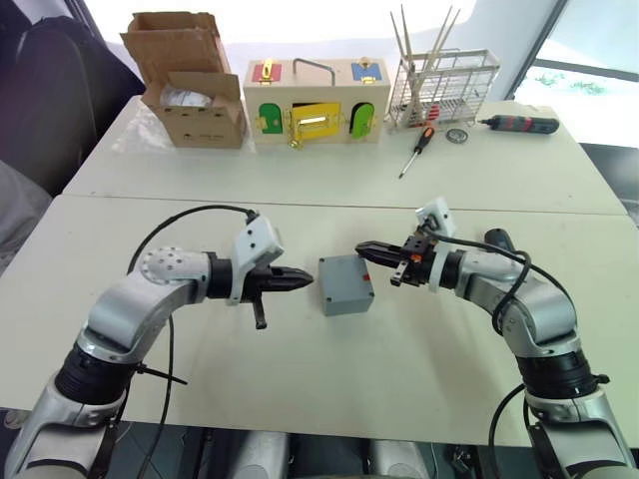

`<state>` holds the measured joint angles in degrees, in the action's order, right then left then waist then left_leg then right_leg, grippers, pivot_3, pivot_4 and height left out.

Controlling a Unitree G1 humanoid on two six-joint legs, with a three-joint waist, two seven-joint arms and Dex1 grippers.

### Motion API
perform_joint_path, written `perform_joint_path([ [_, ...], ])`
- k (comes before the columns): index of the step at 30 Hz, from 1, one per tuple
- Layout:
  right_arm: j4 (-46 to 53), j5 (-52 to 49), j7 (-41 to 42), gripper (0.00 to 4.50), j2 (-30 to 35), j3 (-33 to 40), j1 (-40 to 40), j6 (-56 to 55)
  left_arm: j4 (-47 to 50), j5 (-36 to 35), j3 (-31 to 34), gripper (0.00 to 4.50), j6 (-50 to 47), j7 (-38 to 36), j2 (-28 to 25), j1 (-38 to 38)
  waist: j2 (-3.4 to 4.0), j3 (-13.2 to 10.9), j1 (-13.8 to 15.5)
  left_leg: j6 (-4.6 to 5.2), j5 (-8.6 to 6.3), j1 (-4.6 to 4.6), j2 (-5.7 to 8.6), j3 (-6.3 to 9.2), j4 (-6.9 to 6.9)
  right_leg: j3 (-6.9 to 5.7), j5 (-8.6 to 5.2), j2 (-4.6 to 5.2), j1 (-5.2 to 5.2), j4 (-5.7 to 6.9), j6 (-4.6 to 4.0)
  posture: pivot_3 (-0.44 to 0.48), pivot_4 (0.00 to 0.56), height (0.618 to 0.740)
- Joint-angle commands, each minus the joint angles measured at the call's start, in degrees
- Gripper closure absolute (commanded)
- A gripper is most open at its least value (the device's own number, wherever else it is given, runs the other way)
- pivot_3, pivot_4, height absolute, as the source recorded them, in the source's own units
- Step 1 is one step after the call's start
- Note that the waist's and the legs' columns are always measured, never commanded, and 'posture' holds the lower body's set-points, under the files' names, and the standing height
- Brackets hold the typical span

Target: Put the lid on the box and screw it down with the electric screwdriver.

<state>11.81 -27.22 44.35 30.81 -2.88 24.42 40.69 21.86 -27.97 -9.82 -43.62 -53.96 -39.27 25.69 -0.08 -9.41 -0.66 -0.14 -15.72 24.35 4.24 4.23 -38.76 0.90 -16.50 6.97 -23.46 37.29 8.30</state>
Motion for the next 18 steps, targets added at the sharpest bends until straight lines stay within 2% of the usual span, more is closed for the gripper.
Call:
perform_joint_path([
  [1, 0.77, 0.11, 0.05, 4.47, 0.48, 1.12, -0.21, -1.26, 0.9, -0.3, 0.48, 4.5, 0.22, 0.0, 0.08, 1.28, 0.0, 0.0, -0.01, 0.0, 0.0, 0.0, 0.0, 0.0, 0.0, 0.0, 0.0, 0.0, 0.0, 0.0, 0.0, 0.0, 0.15, 0.735],
  [12, -0.36, 2.33, -0.07, 4.47, -0.13, -0.69, -0.48, -3.15, 0.29, 0.0, 0.18, 4.5, 0.57, 0.28, 0.28, 1.51, 0.0, 0.0, 0.01, 0.0, 0.0, 0.0, 0.0, 0.0, 0.0, 0.0, 0.0, -0.01, 0.0, 0.0, 0.0, 0.0, 0.15, 0.735],
  [15, -0.48, 2.67, 0.01, 3.61, -0.07, -0.62, -0.29, -3.57, 0.18, 0.01, 0.13, 4.5, 0.59, 0.39, 0.36, 1.53, 0.0, 0.0, 0.01, 0.0, 0.0, 0.0, 0.0, 0.0, 0.0, 0.0, 0.0, -0.01, 0.0, 0.0, 0.0, 0.0, 0.15, 0.735],
  [18, -0.17, 2.47, 0.29, 2.15, 0.03, -0.28, 0.07, -3.19, 0.02, 0.11, 0.12, 4.5, 0.75, 0.43, 0.34, 1.29, 0.0, 0.0, -0.01, 0.0, 0.0, 0.0, 0.0, 0.0, 0.0, 0.0, 0.0, -0.01, 0.0, 0.0, 0.0, 0.0, 0.15, 0.735],
])
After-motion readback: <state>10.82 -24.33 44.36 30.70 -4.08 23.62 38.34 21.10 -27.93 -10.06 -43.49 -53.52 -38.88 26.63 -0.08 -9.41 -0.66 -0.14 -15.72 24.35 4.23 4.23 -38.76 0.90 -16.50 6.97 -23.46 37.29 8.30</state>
